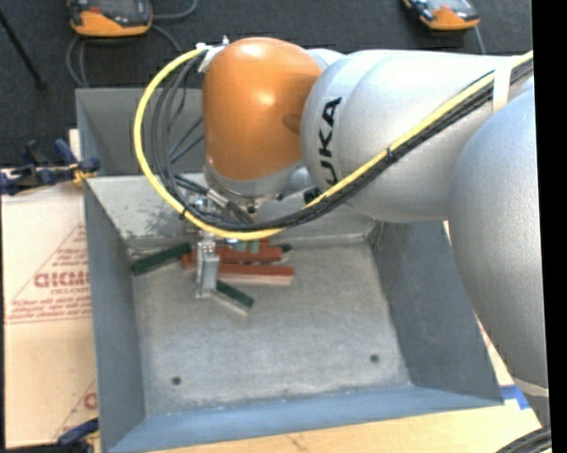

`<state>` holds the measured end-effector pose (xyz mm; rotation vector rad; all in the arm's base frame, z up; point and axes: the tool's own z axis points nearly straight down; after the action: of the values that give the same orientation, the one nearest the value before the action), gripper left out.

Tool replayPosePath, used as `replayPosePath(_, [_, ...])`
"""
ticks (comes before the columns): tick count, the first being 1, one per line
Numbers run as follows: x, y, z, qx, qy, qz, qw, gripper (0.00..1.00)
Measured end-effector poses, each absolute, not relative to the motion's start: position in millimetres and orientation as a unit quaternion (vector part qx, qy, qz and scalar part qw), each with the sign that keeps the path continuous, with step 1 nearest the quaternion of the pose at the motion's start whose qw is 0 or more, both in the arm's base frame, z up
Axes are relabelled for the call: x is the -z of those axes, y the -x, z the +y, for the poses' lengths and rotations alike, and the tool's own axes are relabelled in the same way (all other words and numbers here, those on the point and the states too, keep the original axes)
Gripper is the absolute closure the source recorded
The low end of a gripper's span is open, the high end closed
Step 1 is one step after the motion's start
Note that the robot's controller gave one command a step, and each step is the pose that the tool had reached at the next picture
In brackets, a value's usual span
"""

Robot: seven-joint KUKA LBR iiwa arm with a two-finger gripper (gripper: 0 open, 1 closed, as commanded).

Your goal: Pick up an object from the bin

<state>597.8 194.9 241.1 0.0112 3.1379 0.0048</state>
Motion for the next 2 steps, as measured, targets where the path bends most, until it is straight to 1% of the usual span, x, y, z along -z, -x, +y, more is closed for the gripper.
replayPosePath(1, [-198,-579.1,101,0.002,-0.025,1.0,0.0,0.0])
replayPosePath(2, [-83,-649.9,160,0.0,-0.117,0.993,-0.002,0.0])
